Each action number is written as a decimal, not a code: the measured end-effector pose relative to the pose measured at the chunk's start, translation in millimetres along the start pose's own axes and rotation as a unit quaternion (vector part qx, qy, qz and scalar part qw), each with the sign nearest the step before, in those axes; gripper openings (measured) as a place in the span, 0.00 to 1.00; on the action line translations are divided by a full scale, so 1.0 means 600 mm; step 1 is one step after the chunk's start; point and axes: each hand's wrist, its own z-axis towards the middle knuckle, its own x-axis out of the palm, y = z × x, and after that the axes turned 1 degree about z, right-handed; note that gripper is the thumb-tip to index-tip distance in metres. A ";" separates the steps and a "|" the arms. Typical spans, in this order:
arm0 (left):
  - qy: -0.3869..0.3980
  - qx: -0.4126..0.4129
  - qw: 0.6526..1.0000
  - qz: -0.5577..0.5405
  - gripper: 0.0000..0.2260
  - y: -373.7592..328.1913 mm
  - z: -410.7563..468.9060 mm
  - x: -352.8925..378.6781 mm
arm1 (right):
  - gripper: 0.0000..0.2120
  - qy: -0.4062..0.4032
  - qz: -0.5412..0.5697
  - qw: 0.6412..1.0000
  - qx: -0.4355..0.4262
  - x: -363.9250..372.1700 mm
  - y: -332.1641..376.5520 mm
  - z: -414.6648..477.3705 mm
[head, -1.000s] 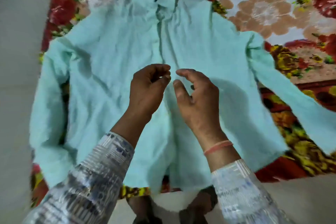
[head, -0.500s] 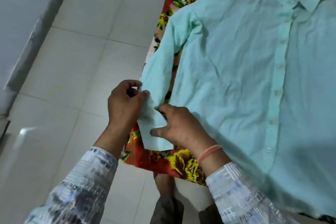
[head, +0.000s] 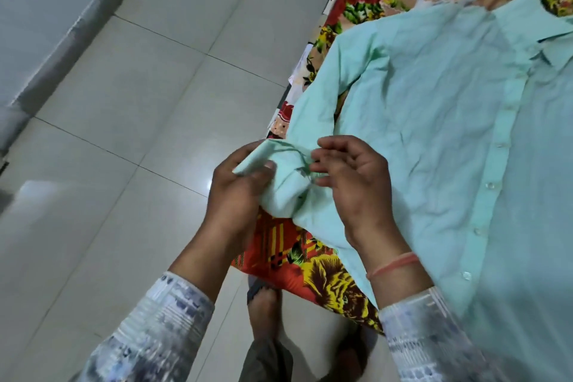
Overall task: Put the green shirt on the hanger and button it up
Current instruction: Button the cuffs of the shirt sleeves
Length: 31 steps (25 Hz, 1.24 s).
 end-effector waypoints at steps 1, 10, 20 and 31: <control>-0.026 -0.022 0.999 -0.040 0.14 0.002 -0.002 -0.005 | 0.09 -0.016 -0.086 0.995 -0.048 -0.005 -0.012 -0.003; -0.109 -0.081 0.953 -0.271 0.15 -0.001 -0.061 -0.041 | 0.22 0.098 -0.162 0.975 0.116 0.036 -0.069 -0.070; -0.138 -0.047 0.965 -0.216 0.14 0.015 -0.109 -0.063 | 0.07 0.007 -0.016 0.986 0.168 0.035 -0.084 -0.100; -0.206 0.020 0.977 -0.053 0.12 0.005 -0.103 -0.072 | 0.07 -0.061 -0.026 0.998 0.013 0.031 -0.058 -0.109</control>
